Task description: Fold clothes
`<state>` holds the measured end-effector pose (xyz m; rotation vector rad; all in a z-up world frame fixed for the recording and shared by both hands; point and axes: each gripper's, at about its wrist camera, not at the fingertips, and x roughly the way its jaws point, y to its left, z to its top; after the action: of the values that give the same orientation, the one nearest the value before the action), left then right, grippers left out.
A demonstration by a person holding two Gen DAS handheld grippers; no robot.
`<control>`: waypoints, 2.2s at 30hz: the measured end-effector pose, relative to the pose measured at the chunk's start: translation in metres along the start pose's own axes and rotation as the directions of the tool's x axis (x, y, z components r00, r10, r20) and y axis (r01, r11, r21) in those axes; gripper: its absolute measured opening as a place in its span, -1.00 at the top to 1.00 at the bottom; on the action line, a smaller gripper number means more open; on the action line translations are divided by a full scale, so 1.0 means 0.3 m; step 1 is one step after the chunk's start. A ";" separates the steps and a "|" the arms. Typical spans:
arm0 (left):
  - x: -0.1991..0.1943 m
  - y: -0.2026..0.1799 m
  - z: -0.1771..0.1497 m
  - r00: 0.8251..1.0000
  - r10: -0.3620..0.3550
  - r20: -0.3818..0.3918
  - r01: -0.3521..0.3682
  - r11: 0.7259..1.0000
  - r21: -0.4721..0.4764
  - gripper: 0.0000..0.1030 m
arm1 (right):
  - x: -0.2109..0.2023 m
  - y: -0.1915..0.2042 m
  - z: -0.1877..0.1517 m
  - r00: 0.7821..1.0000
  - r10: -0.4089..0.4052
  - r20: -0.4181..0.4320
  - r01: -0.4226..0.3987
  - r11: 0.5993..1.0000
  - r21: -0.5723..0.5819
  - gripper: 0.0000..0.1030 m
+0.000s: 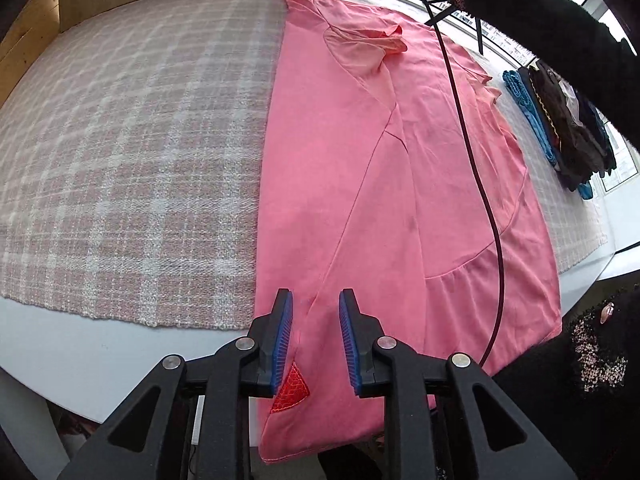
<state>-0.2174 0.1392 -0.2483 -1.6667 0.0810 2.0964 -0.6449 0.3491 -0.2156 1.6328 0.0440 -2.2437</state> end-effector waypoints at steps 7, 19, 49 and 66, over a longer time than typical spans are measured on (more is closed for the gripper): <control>0.015 0.004 0.011 1.000 -0.023 -0.020 0.023 1.000 0.009 0.44 | 0.080 -0.002 0.071 0.997 -0.050 -0.053 0.047 0.997 -0.067 0.51; 0.023 -0.019 -0.003 0.999 -0.042 -0.010 0.042 0.999 0.027 0.24 | 0.092 0.024 0.039 0.996 -0.040 -0.076 0.027 0.987 -0.159 0.95; -0.067 -0.100 -0.090 0.992 -0.039 0.118 0.010 0.971 0.239 0.10 | -1.202 -0.337 -1.116 0.930 -0.119 0.347 0.007 0.951 0.309 0.44; 0.081 -1.113 -0.485 0.973 -0.121 0.199 -0.098 0.560 0.822 0.06 | -1.518 -0.347 -2.026 0.882 -0.183 0.435 -0.094 0.835 0.542 0.44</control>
<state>0.0393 0.3982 -0.2318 -0.8101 0.8544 1.7523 -0.0011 0.7132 -0.0142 1.2522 -0.7702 -2.8040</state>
